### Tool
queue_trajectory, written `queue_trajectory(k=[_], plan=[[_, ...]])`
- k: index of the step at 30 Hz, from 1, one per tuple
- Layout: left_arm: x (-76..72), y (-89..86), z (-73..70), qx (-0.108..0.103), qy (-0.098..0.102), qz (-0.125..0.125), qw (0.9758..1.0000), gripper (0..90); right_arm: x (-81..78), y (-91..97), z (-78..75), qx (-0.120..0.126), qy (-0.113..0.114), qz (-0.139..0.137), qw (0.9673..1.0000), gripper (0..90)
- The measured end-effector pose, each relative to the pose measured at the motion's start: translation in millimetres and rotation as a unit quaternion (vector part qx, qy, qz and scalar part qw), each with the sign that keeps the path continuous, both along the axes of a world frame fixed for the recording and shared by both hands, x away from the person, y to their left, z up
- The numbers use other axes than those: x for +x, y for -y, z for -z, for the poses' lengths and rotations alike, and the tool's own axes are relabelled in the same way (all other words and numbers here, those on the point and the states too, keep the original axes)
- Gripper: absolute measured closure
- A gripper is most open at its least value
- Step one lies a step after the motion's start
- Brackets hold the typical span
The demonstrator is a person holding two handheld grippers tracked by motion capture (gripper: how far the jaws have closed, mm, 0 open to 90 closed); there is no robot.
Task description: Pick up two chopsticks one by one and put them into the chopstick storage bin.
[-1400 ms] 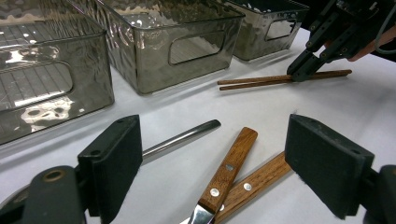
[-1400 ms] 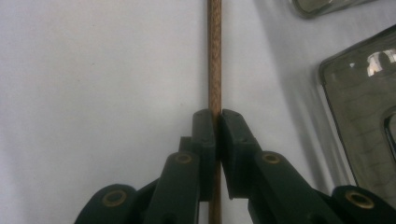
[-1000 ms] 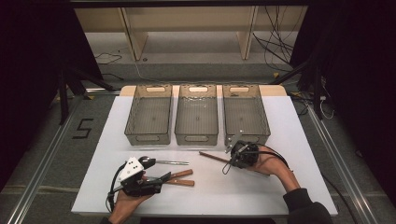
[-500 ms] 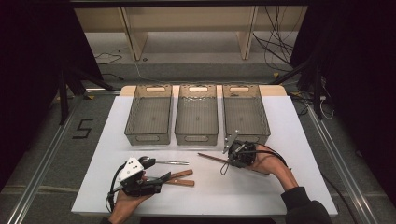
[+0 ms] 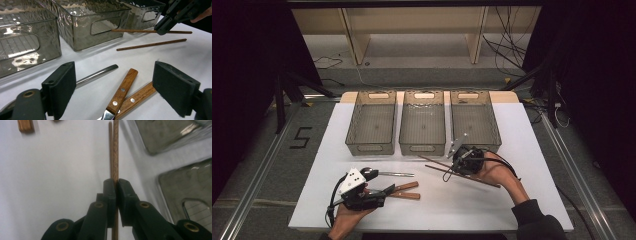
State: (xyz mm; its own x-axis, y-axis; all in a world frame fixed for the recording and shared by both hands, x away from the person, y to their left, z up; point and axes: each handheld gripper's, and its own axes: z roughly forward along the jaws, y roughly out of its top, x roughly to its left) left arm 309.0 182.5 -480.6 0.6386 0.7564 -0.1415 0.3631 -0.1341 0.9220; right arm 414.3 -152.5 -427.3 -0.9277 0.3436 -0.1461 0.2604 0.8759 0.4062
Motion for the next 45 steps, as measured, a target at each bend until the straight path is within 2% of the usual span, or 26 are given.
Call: queue_trajectory(k=[4, 7, 9, 10, 12, 14, 15, 16, 19, 20, 24, 27, 28, 29, 30, 31, 32, 33, 34, 35, 36, 38, 39, 42, 45], plan=[[0.0, -0.1, 0.0, 0.000, 0.000, 0.000, 1.0000, 18.8, -2.1, -4.3, -5.8, 0.017, 0.007, 0.005, 0.9998, 85.4], [0.0, 0.0, 0.1, 0.001, -0.001, 0.000, 1.0000, 18.8, -5.2, -8.7, -11.0, 0.047, 0.019, 0.008, 0.9987, 85.3], [0.1, 0.0, 0.0, 0.000, -0.001, -0.001, 1.0000, 18.8, -6.0, -9.6, -12.9, 0.054, 0.019, 0.008, 0.9983, 85.4], [0.2, 0.0, -0.2, -0.001, -0.001, -0.001, 1.0000, 18.8, -7.1, -11.1, -14.2, 0.069, 0.023, 0.009, 0.9973, 85.3], [0.5, 0.0, -0.9, 0.001, -0.002, -0.003, 1.0000, 18.8, -8.9, -13.8, -16.6, 0.080, 0.026, 0.012, 0.9964, 85.4], [1.1, 0.4, -2.4, -0.008, -0.005, -0.003, 0.9999, 18.8, -12.0, -18.0, -18.9, 0.103, 0.029, 0.013, 0.9942, 85.3], [1.4, 1.1, -3.5, -0.015, -0.006, -0.004, 0.9999, 18.8, -15.8, -22.8, -20.5, 0.122, 0.030, 0.014, 0.9920, 85.3], [2.0, 1.2, -4.8, -0.016, -0.007, -0.003, 0.9998, 18.8, -15.8, -22.8, -20.5, 0.122, 0.030, 0.014, 0.9920, 85.3], [3.7, 5.6, -9.1, -0.032, -0.011, 0.000, 0.9994, 18.9, -23.8, -33.2, -23.3, 0.154, 0.031, 0.015, 0.9875, 85.3], [4.4, 7.2, -10.8, -0.035, -0.013, 0.001, 0.9993, 18.9, -23.8, -33.2, -23.3, 0.154, 0.031, 0.015, 0.9875, 85.3], [8.2, 14.7, -20.6, -0.055, -0.018, 0.010, 0.9982, 19.4, -33.7, -44.6, -24.0, 0.190, 0.029, 0.021, 0.9812, 85.4], [14.0, 21.4, -29.4, -0.065, -0.025, 0.014, 0.9975, 19.8, -36.9, -47.0, -22.8, 0.202, 0.027, 0.026, 0.9787, 85.3], [17.0, 24.4, -32.3, -0.065, -0.028, 0.017, 0.9974, 20.0, -39.4, -47.0, -21.0, 0.222, 0.025, 0.034, 0.9743, 85.3], [18.9, 26.2, -33.9, -0.065, -0.030, 0.018, 0.9973, 20.0, -39.4, -47.0, -21.0, 0.222, 0.025, 0.034, 0.9743, 85.3], [21.9, 29.0, -36.1, -0.066, -0.036, 0.016, 0.9970, 21.3, -41.3, -45.1, -19.4, 0.237, 0.024, 0.044, 0.9702, 85.3], [23.8, 30.4, -37.4, -0.068, -0.041, 0.015, 0.9968, 21.3, -41.3, -45.1, -19.4, 0.237, 0.024, 0.044, 0.9702, 85.3], [26.3, 32.2, -38.9, -0.073, -0.048, 0.015, 0.9961, 21.7, -41.9, -43.9, -18.8, 0.242, 0.025, 0.047, 0.9688, 85.3], [28.6, 33.8, -40.6, -0.078, -0.054, 0.016, 0.9954, 23.3, -43.7, -40.4, -17.6, 0.259, 0.027, 0.054, 0.9641, 85.3], [30.9, 36.2, -42.2, -0.081, -0.057, 0.016, 0.9950, 23.3, -43.7, -40.4, -17.6, 0.259, 0.027, 0.054, 0.9641, 85.3], [33.7, 39.1, -44.8, -0.081, -0.063, 0.018, 0.9945, 24.5, -44.9, -38.7, -17.4, 0.267, 0.028, 0.056, 0.9616, 85.3], [35.9, 41.6, -46.9, -0.086, -0.067, 0.021, 0.9938, 27.1, -47.9, -35.5, -17.2, 0.280, 0.030, 0.060, 0.9577, 85.3], [39.4, 46.2, -50.6, -0.096, -0.075, 0.021, 0.9924, 28.1, -48.9, -34.6, -17.2, 0.283, 0.032, 0.061, 0.9565, 85.3], [41.2, 48.3, -52.6, -0.098, -0.080, 0.021, 0.9917, 30.7, -51.8, -32.6, -17.5, 0.292, 0.036, 0.063, 0.9535, 85.3], [47.0, 52.3, -56.5, -0.112, -0.094, 0.020, 0.9890, 35.4, -56.5, -30.7, -17.6, 0.305, 0.039, 0.066, 0.9493, 85.3], [50.7, 55.8, -56.7, -0.121, -0.106, 0.025, 0.9866, 38.3, -59.7, -31.3, -16.9, 0.308, 0.040, 0.065, 0.9482, 85.3]])
